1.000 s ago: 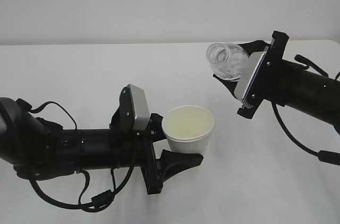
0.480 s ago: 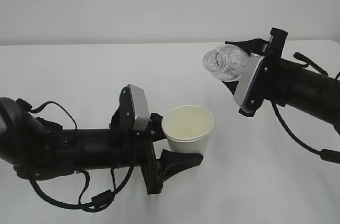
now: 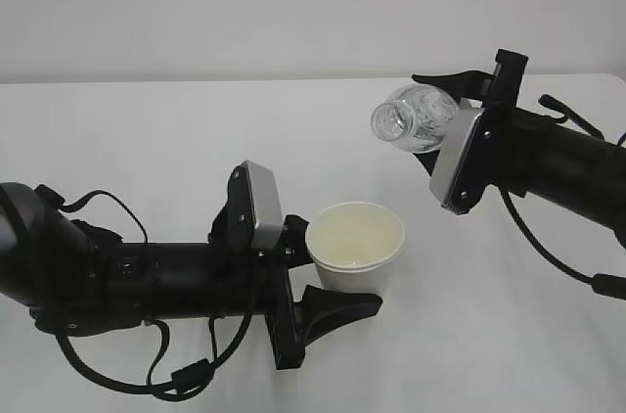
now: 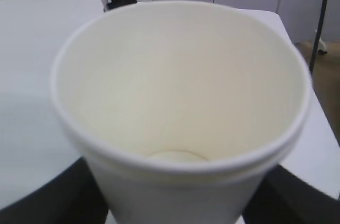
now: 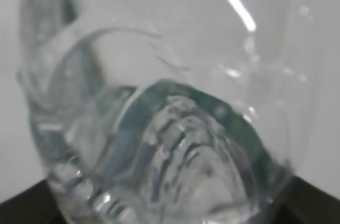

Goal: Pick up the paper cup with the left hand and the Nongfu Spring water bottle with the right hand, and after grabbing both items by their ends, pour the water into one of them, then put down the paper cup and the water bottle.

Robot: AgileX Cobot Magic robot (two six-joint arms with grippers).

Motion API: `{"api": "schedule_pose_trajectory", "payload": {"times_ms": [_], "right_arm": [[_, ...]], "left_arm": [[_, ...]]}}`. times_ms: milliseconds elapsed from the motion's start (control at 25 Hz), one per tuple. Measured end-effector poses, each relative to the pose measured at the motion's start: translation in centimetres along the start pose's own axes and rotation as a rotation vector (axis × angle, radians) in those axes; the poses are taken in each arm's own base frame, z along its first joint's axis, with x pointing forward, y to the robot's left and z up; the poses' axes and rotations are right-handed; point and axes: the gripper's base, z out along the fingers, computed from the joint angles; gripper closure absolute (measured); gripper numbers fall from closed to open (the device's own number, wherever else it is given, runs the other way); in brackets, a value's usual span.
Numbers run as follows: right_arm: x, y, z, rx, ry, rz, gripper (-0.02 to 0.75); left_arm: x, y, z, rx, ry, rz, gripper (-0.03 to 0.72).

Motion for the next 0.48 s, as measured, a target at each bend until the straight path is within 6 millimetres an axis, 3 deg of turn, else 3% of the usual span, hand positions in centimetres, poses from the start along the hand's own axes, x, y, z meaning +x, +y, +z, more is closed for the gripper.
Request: {"api": "schedule_pose_trajectory", "payload": {"times_ms": [480], "right_arm": [[-0.19, 0.06, 0.00, -0.006, -0.022, -0.112, 0.247]], "left_arm": [[-0.12, 0.10, 0.16, -0.030, -0.010, -0.016, 0.208]]}}
